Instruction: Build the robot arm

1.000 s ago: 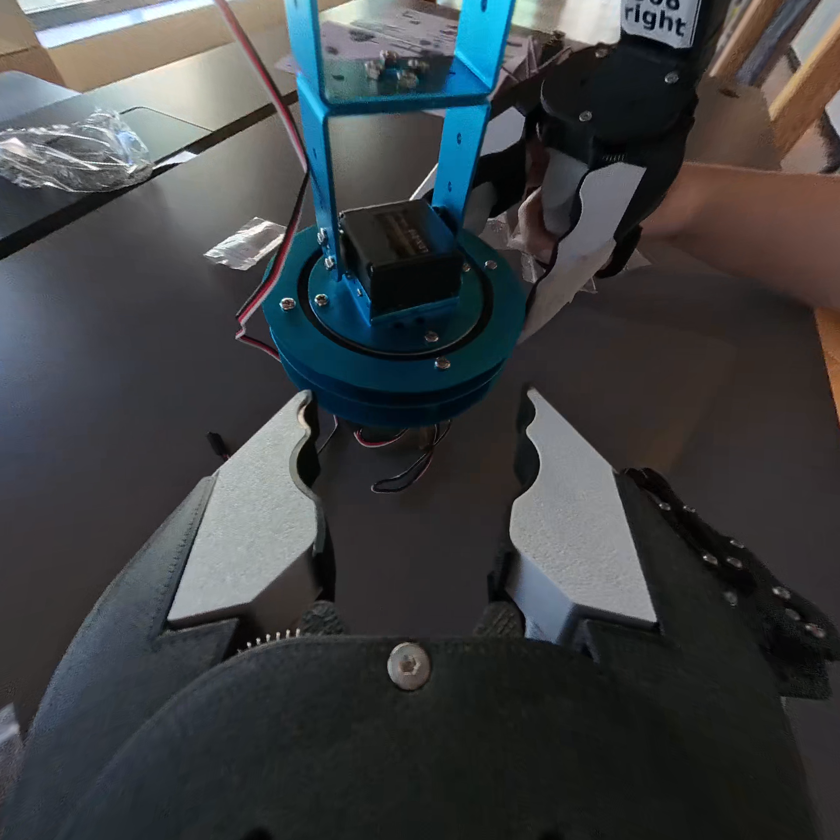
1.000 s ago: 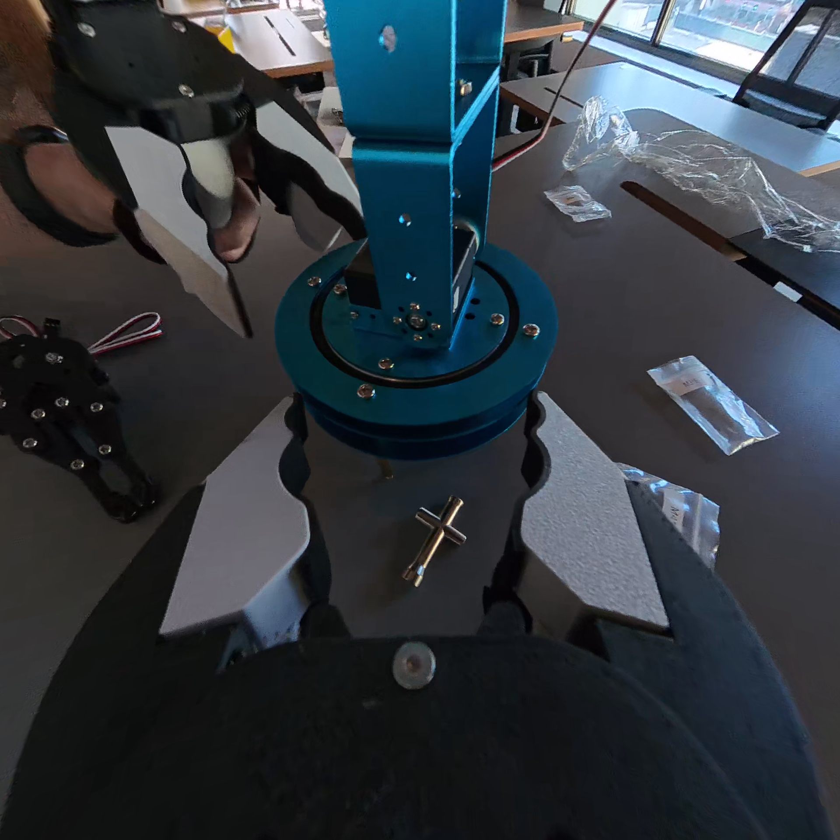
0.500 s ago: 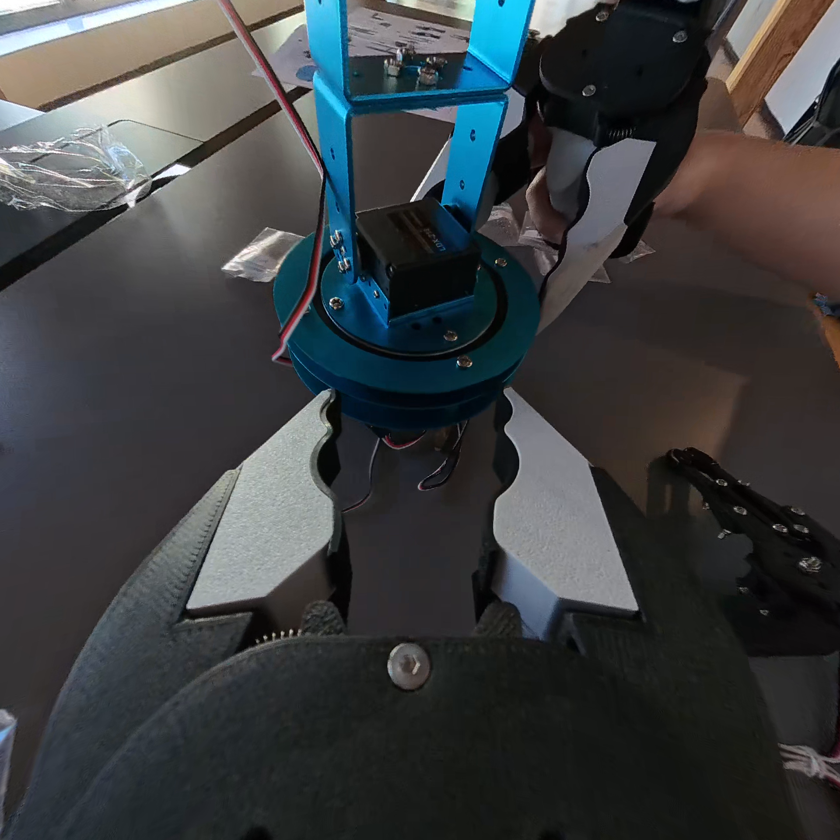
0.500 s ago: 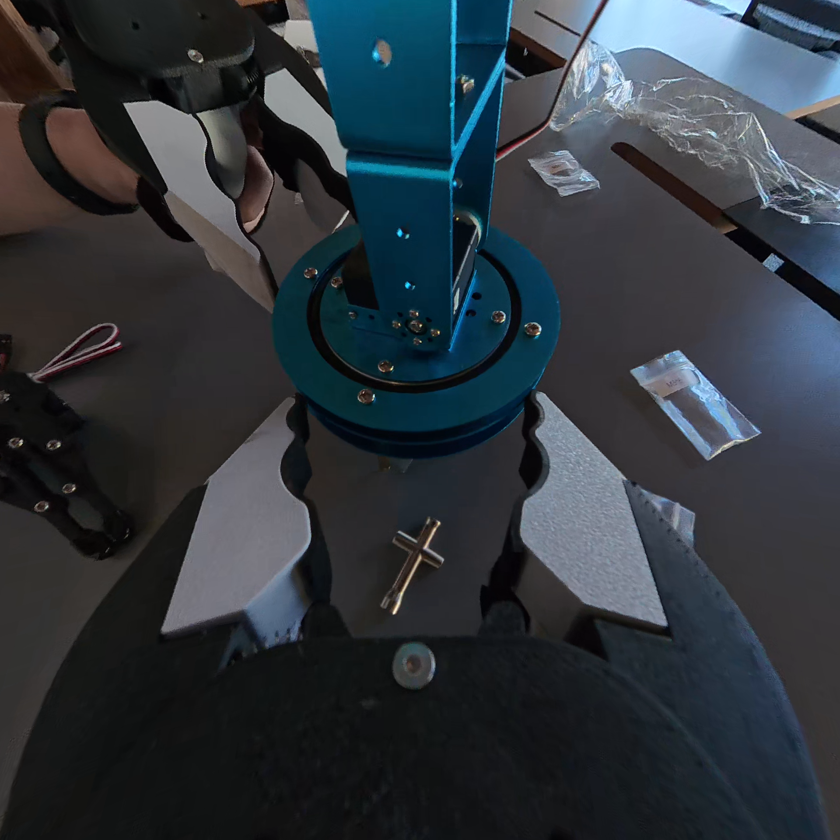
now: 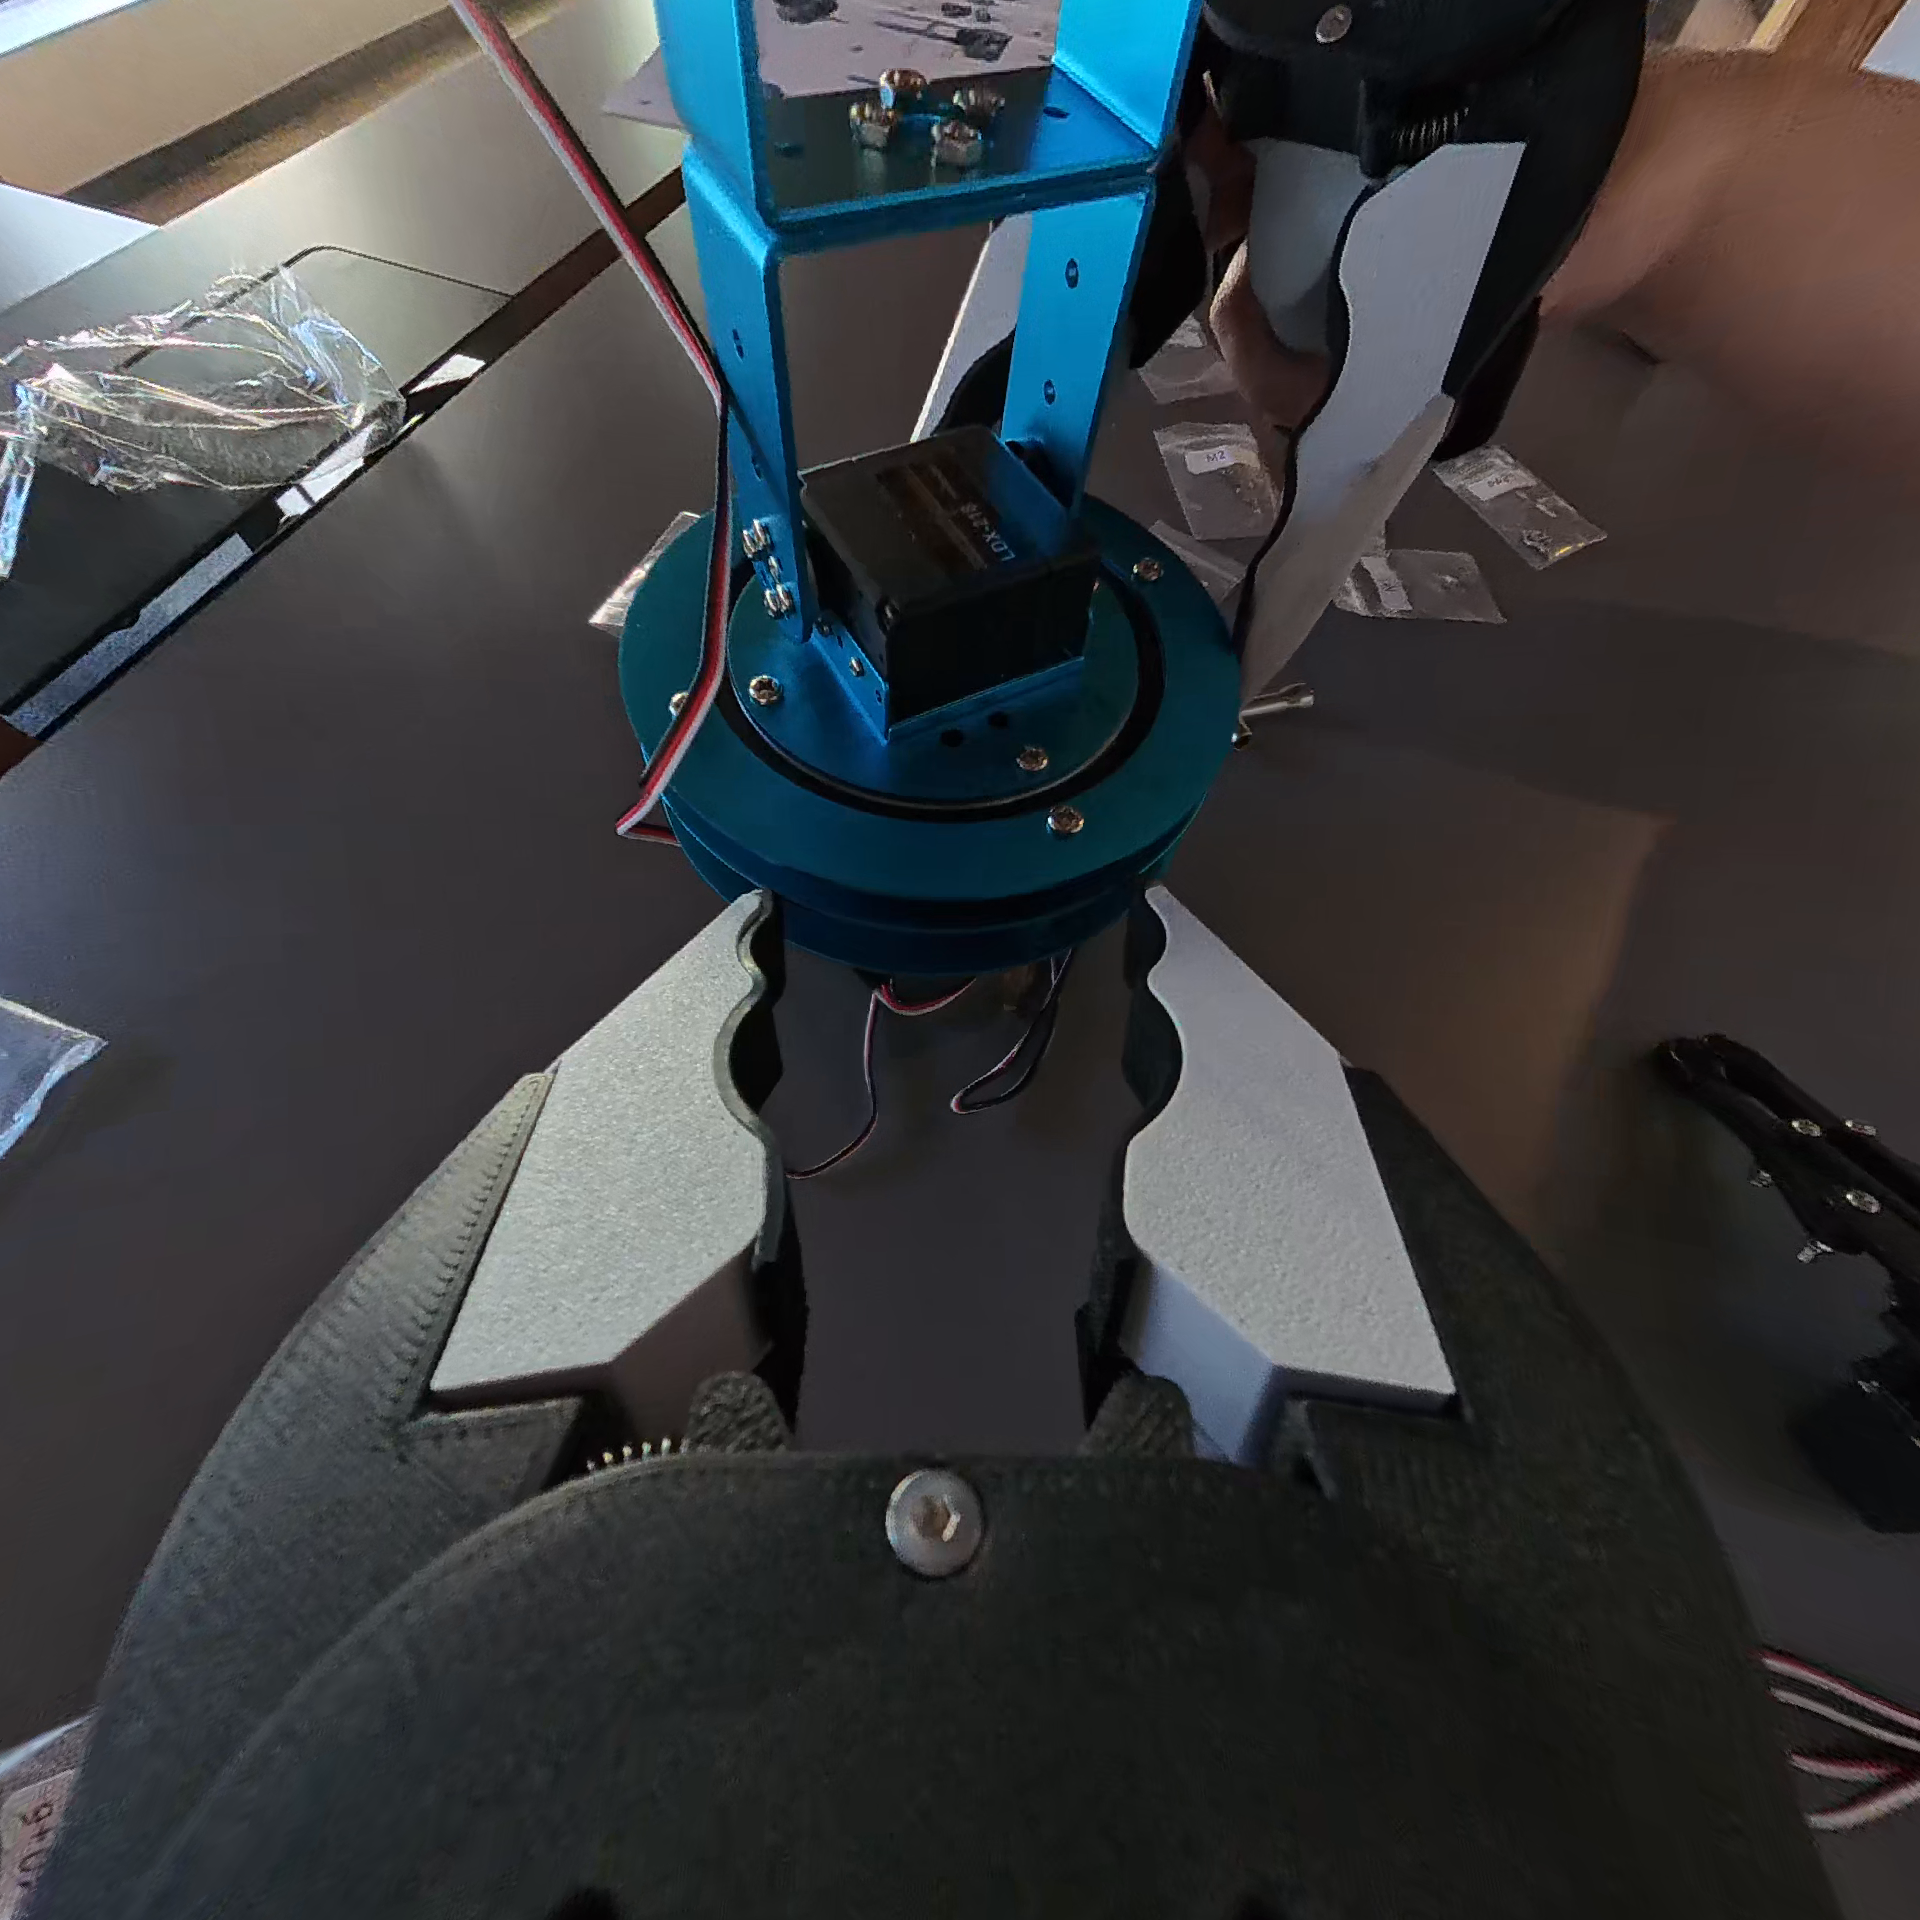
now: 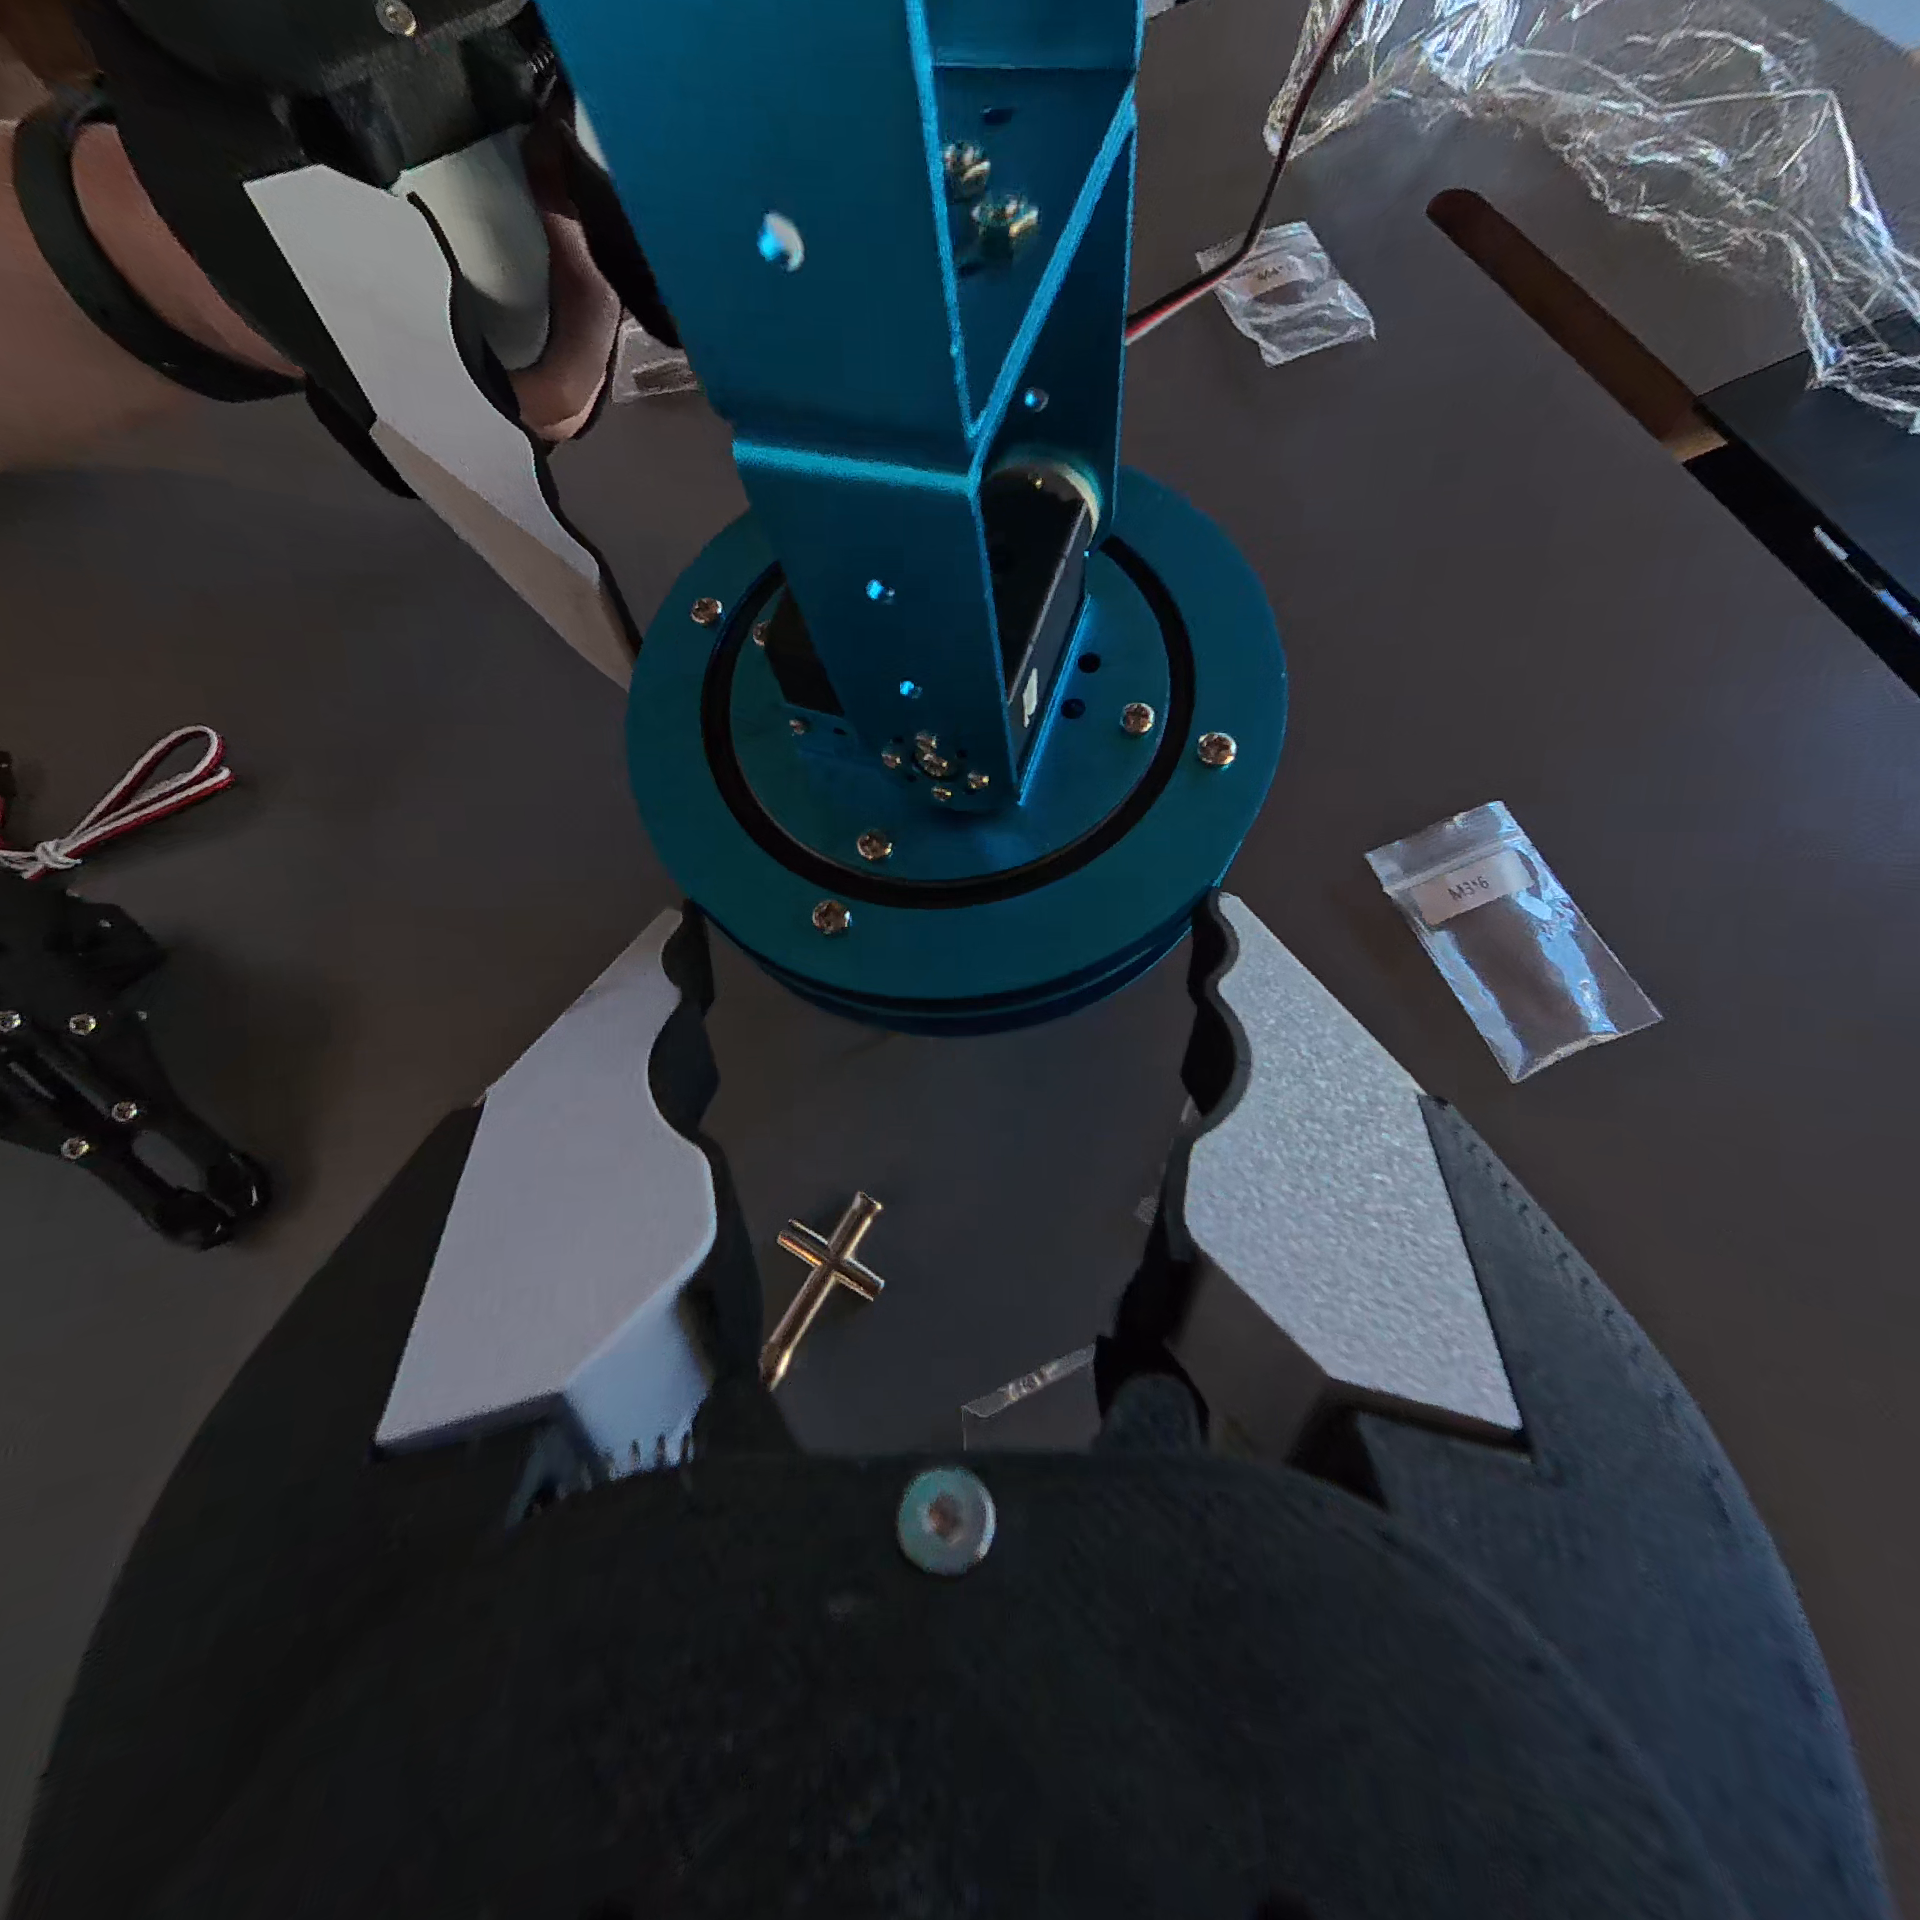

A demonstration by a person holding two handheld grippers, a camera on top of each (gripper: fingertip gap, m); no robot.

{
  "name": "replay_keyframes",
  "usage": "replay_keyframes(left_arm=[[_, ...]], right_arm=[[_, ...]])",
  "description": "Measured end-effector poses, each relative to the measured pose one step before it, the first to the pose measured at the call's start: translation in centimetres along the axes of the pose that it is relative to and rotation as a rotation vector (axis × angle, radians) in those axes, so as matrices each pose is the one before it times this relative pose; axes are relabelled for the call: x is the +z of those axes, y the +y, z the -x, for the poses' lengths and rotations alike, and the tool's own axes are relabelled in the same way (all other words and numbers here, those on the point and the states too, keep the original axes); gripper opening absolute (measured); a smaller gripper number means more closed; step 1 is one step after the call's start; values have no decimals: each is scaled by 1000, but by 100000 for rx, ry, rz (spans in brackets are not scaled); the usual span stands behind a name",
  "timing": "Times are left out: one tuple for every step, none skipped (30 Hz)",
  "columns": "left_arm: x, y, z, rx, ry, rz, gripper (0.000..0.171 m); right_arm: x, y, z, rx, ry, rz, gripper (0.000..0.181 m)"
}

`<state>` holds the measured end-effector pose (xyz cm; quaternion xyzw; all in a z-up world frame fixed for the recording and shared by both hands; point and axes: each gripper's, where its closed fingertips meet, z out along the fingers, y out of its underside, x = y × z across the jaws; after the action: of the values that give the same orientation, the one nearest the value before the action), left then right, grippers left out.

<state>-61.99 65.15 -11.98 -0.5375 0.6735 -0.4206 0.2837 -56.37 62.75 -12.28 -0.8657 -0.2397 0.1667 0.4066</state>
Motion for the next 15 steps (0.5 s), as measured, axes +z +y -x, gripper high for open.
replay_keyframes(left_arm=[[57,-25,34,21,-249,402,65],[33,-14,11,-16,-163,380,65],[9,8,-11,110,-177,214,65],[10,14,3,312,-214,-305,65],[5,27,14,361,-128,-978,65],[-1,1,6,151,100,-1448,65],[-17,0,5,-164,415,-1575,65],[-4,-12,-14,-662,835,-1315,65],[48,-8,-2,-1066,1096,-621,66],[154,19,3,-1028,1056,49,69],[163,-21,11,-398,562,159,72],[81,-56,106,511,-425,185,73],[45,-9,125,802,-558,658,73],[35,-3,52,361,-222,568,73],[5,-4,8,20,-129,623,72]], right_arm=[[-30,7,-78,-81,-290,414,92],[-28,9,-40,-183,-145,215,92],[-10,13,-14,-211,-151,-64,92],[8,-4,-8,-391,-64,-591,92],[-5,-7,-3,-713,21,-941,93],[19,-10,-16,-754,35,-1293,93],[41,-52,-28,-826,61,-2229,94],[97,-101,-12,-350,-22,-2757,96],[207,-127,45,225,-339,-2536,102],[288,-93,17,88,-145,-1888,105],[285,-19,-31,-367,105,-595,106],[135,-86,-57,-484,232,-413,107],[-8,-45,-102,190,228,157,106],[-12,-11,-51,497,-79,607,106],[-14,-1,-11,-60,70,630,105]])
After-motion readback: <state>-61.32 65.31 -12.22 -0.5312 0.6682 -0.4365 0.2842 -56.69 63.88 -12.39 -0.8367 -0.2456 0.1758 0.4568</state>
